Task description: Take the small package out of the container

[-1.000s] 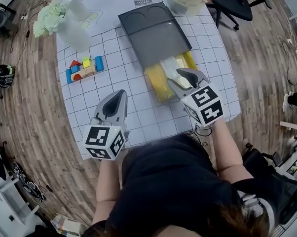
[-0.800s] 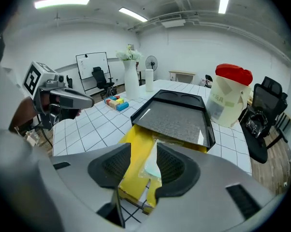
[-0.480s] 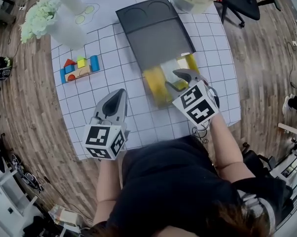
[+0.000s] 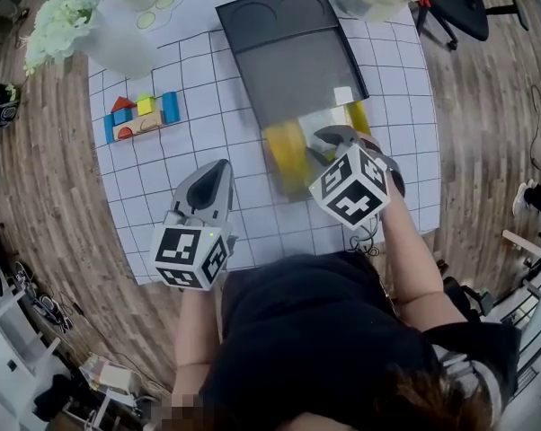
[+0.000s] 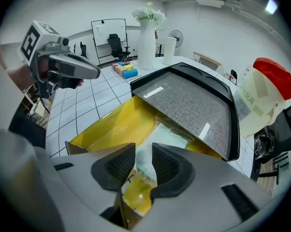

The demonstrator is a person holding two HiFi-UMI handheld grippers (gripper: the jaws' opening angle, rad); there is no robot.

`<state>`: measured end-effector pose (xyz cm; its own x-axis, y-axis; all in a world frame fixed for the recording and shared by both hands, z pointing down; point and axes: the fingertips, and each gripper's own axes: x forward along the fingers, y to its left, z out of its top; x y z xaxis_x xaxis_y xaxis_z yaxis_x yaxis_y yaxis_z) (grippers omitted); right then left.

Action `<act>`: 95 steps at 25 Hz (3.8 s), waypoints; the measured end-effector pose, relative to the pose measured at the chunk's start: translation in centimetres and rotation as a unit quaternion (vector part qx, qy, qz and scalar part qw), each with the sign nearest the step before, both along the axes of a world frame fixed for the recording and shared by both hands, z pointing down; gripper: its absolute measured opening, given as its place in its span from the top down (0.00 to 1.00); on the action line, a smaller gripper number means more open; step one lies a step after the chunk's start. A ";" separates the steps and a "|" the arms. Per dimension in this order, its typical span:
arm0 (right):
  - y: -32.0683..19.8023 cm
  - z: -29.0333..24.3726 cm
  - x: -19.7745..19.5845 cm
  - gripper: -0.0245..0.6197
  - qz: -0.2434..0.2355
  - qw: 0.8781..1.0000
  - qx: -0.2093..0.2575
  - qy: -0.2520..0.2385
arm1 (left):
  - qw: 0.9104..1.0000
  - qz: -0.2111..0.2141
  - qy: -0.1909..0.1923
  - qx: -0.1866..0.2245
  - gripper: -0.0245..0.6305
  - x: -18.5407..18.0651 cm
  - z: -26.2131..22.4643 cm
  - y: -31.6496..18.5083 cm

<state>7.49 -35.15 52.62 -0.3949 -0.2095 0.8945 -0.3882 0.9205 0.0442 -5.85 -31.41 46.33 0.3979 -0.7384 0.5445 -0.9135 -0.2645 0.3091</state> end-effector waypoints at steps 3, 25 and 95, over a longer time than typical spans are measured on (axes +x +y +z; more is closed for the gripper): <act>-0.1 0.4 -0.1 0.82 -0.010 1.000 0.003 0.014 | 1.000 -0.004 -0.001 -0.001 0.92 -0.2 0.1 -0.2; 1.6 -1.3 -0.2 0.94 0.001 0.999 0.034 0.015 | 1.000 -0.006 -0.006 0.018 0.92 -3.0 -1.6 0.8; 9.4 -12.1 -4.0 0.94 0.130 0.974 0.163 -0.086 | 0.996 0.009 -0.008 0.092 0.92 -9.2 -6.7 7.8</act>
